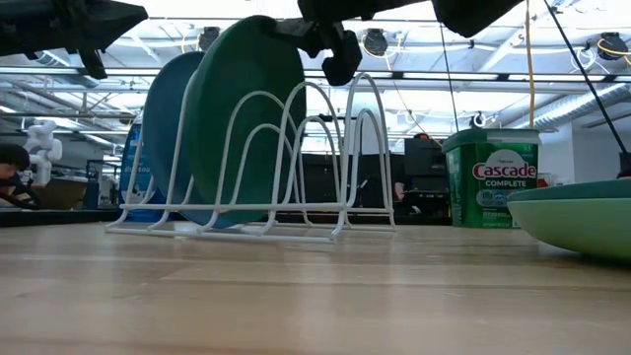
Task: Sort dishes
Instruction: Put the green plate into the white dish rack
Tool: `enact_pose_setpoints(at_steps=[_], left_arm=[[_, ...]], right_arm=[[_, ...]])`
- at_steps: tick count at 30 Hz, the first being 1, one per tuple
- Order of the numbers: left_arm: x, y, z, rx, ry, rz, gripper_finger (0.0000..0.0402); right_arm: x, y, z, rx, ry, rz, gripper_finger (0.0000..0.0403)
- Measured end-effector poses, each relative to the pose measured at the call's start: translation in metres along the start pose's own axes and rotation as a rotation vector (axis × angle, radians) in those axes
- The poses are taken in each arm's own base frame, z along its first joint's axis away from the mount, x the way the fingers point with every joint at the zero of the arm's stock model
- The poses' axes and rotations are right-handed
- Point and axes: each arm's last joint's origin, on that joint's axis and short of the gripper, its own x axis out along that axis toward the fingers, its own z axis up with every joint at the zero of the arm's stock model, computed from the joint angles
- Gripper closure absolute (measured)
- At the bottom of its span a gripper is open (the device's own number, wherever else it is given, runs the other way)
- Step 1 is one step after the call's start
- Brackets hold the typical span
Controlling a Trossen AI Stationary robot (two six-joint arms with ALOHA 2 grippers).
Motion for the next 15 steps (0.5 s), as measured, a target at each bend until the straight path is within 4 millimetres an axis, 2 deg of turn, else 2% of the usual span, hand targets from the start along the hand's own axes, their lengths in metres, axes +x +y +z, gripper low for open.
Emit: enact_pose_setpoints(at_steps=[4,10,15], left_arm=[[0.0,0.0,0.0,-0.001,0.0,0.0,0.0402],[0.0,0.0,0.0,-0.001,0.0,0.0,0.0402],[0.0,0.0,0.0,-0.004,0.004,-0.001,0.0401]], right_arm=[[0.005,-0.003,0.005,-0.002,-0.03,-0.003,0.0217],[0.012,-0.004,0.013,-0.038,-0.04,0.088,0.0202],[0.022,-0.006,0.018,-0.038,-0.041,0.027,0.0196]])
